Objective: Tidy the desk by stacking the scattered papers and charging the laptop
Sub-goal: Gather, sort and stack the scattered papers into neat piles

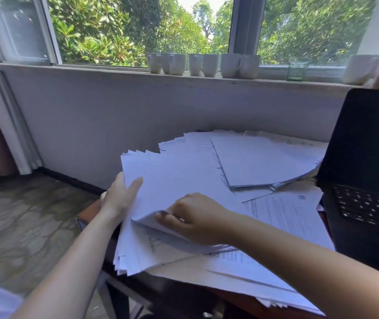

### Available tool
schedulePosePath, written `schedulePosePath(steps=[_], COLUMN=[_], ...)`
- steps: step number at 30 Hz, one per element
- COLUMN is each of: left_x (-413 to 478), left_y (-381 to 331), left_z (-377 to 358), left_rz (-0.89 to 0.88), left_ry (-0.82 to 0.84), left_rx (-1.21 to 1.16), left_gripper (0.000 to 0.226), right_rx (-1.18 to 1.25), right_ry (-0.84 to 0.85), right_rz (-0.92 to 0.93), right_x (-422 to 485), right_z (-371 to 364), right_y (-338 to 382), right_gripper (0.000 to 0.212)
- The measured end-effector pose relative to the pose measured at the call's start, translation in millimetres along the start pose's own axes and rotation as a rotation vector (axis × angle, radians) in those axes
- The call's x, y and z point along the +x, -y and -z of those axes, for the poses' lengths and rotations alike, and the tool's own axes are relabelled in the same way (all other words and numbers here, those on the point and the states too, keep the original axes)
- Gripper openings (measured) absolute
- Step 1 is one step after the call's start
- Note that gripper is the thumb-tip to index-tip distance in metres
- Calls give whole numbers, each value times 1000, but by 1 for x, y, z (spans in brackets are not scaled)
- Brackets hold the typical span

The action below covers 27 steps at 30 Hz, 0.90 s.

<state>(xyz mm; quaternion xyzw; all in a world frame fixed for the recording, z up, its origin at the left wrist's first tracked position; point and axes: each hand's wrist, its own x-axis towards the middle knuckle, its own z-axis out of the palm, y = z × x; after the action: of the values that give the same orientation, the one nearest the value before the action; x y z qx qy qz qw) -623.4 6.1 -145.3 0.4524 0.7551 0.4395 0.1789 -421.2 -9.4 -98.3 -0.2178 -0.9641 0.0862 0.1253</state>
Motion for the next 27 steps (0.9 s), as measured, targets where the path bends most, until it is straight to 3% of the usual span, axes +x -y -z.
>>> schedulePosePath(steps=[6,12,15,19,21,23,25,27], left_x=[-6,-6,-5,-4,-4,-3,-3,-3], left_y=[1,3,2,3,3,3,3,3], left_z=[1,1,1,0,0,0,0,0], left_rz=[-65,-97,-99,-104,-105,-105,-102,-99], left_ry=[22,31,29,22,21,19,18,14], left_rx=[103,115,111,114,111,110,114,117], left_gripper=[62,58,58,59,59,59,60,59], right_rx=[8,-80,-179,-310,-271,-310,-336,-279], right_ry=[121,-37,-62,54,90,81,-1,-122], right_rz=[13,-297,-504,-730,-802,-800,-792,-814], right_x=[-3,-10,-15,-24,-28,-31,-34,-36], right_z=[-7,12,20,28,30,31,33,38], right_y=[-19,-71,-109,-141,-148,-152,-155,-156], right_gripper=[77,28,39,55,53,37,26,33])
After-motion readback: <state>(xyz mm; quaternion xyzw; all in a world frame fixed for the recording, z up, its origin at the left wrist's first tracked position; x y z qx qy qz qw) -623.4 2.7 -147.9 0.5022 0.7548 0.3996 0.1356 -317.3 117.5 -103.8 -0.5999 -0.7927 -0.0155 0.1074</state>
